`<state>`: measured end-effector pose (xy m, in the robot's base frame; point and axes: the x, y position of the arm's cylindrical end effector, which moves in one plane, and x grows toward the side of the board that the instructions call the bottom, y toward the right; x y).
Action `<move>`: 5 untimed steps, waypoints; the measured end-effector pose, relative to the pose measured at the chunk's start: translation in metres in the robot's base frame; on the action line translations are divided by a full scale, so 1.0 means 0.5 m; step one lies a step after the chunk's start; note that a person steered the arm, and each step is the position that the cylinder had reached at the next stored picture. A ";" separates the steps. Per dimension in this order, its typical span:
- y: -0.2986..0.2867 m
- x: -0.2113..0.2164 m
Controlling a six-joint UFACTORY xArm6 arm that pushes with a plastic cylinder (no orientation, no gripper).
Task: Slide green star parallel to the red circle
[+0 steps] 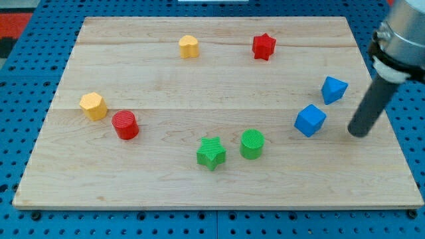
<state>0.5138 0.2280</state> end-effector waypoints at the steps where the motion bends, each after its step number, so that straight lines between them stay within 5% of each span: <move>1: -0.114 0.108; 3: -0.423 0.137; 5: -0.562 0.040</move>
<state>0.5336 -0.0528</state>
